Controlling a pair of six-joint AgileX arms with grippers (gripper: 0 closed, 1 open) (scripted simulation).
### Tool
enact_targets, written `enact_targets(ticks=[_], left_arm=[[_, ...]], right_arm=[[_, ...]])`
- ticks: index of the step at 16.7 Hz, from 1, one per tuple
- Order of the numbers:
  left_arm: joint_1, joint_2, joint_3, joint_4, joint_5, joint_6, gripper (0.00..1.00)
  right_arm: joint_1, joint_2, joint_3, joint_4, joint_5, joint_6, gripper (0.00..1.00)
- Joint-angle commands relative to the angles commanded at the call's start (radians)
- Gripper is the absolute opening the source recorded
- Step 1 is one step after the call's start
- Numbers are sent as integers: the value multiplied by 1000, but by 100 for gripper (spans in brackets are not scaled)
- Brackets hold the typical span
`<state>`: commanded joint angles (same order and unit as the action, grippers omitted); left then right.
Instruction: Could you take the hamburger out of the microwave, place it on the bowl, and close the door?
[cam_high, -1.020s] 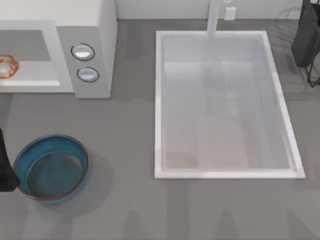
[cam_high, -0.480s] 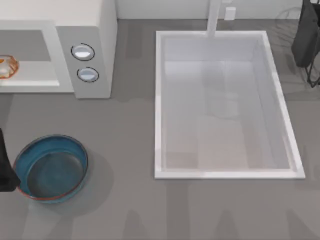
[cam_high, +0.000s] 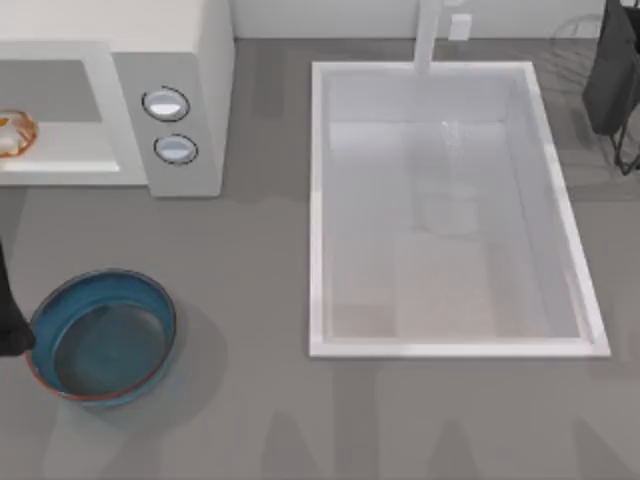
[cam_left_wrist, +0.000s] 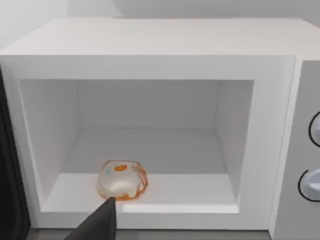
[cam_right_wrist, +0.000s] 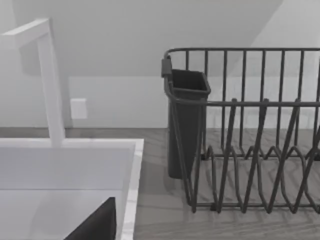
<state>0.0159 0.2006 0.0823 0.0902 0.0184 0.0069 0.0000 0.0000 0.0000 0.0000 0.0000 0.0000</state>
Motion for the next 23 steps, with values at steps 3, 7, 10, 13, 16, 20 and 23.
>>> enact_targets(ticks=[3, 7, 10, 13, 16, 20, 23], left_arm=[[17, 212, 87, 95, 20, 7, 100], [46, 574, 235, 258, 53, 20, 100], [71, 879, 360, 395, 81, 32, 100], [97, 1194, 488, 536, 111, 43, 100], [122, 1500, 613, 673, 139, 55, 100], [151, 1864, 760, 835, 174, 68, 100], [168, 2079, 847, 931, 194, 76, 100]], right_arm=[[0, 0, 0, 0, 0, 0, 100], [0, 0, 0, 0, 0, 0, 100], [0, 0, 0, 0, 0, 0, 100], [0, 0, 0, 0, 0, 0, 100], [0, 0, 0, 0, 0, 0, 100], [0, 0, 0, 0, 0, 0, 100], [0, 0, 0, 0, 0, 0, 100]])
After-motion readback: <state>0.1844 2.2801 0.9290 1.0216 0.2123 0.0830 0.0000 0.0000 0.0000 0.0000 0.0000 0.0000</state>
